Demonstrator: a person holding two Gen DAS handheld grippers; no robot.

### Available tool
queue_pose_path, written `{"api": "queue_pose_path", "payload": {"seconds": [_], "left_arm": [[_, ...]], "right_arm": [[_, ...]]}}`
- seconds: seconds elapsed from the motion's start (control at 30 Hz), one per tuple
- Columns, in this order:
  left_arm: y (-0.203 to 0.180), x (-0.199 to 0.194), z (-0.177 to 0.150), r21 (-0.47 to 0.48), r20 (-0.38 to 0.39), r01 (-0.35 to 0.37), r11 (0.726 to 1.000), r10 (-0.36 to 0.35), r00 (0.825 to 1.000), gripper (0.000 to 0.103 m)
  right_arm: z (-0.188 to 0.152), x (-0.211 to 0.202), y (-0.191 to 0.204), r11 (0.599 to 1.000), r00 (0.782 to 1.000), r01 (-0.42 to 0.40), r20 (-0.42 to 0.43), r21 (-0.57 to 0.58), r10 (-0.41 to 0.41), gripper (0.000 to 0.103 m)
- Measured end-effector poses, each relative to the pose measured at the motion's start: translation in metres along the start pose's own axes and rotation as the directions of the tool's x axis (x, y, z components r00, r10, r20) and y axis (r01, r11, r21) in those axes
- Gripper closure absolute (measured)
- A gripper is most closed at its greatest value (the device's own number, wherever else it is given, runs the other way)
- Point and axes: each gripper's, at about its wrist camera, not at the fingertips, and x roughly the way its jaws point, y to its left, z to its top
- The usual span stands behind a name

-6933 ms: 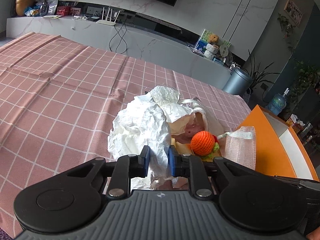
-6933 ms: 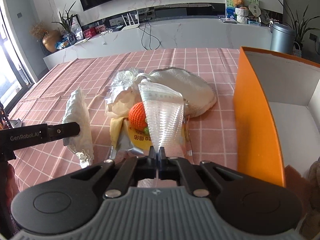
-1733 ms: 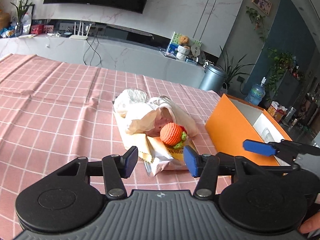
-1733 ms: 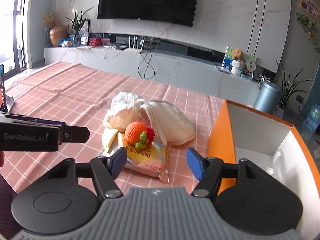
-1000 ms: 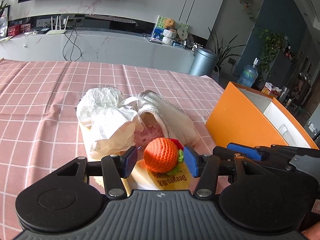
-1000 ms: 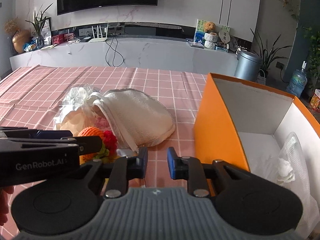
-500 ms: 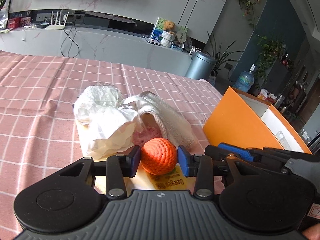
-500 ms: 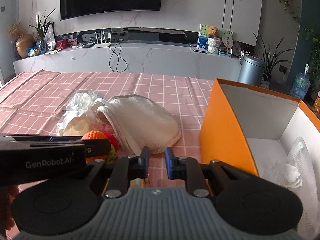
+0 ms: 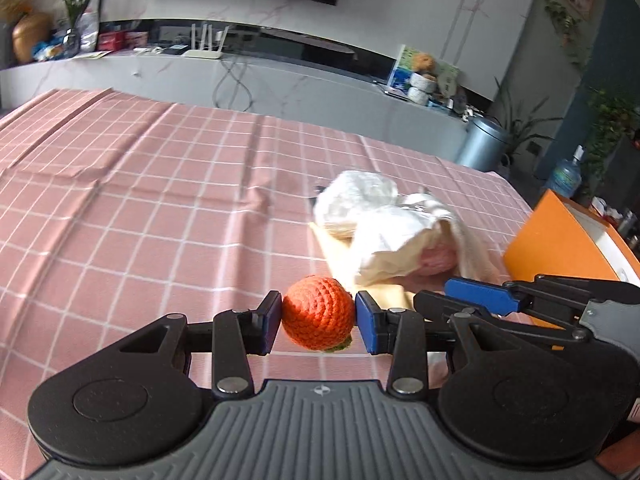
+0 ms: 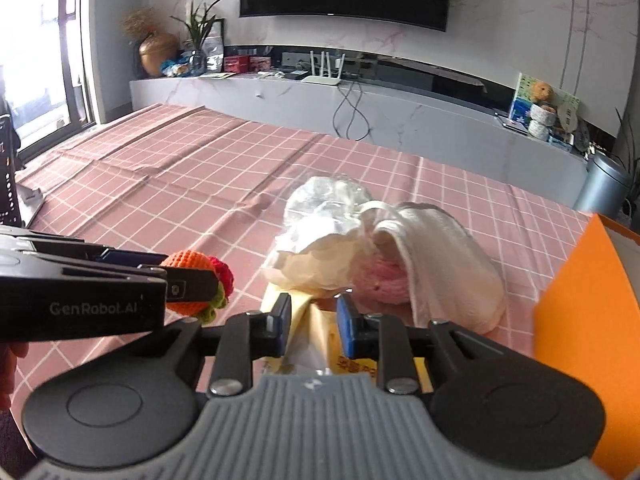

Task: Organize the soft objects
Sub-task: 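Close the left tool on the orange knitted ball and lift it, then hold the ball up with the left tool while the right tool grips the yellow cloth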

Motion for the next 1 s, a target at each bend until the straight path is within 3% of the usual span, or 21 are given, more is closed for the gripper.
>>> {"api": "queue_pose_path", "payload": {"seconds": [0.13,0.3,0.37,0.47,0.53,1.0], "left_arm": [[0.010,-0.002,-0.001,-0.015,0.007,-0.006,1.000,0.007,1.000,0.058],[0.016,0.000,-0.004,-0.033,-0.003,0.000,0.999,0.000,1.000,0.058],[0.017,0.000,-0.006,-0.041,-0.006,0.002,0.999,-0.002,1.000,0.058],[0.019,0.001,-0.008,-0.050,-0.013,0.003,0.999,-0.004,1.000,0.058],[0.020,0.000,-0.010,-0.054,-0.017,0.004,0.999,-0.005,1.000,0.058],[-0.002,-0.030,-0.010,-0.022,0.019,0.019,1.000,-0.019,1.000,0.058]], "right_arm": [[0.004,0.016,0.020,0.998,0.999,-0.026,-0.029,-0.059,0.024,0.067],[0.001,0.039,0.041,0.982,0.998,0.028,-0.053,-0.185,-0.038,0.066],[-0.001,0.044,0.046,0.974,0.997,0.041,-0.052,-0.223,-0.054,0.072],[-0.004,0.050,0.050,0.964,0.996,0.051,-0.057,-0.260,-0.068,0.098],[-0.004,0.050,0.048,0.965,0.996,0.049,-0.060,-0.259,-0.067,0.103],[0.003,-0.022,0.034,0.992,1.000,-0.027,-0.004,-0.121,0.027,0.103]]}}
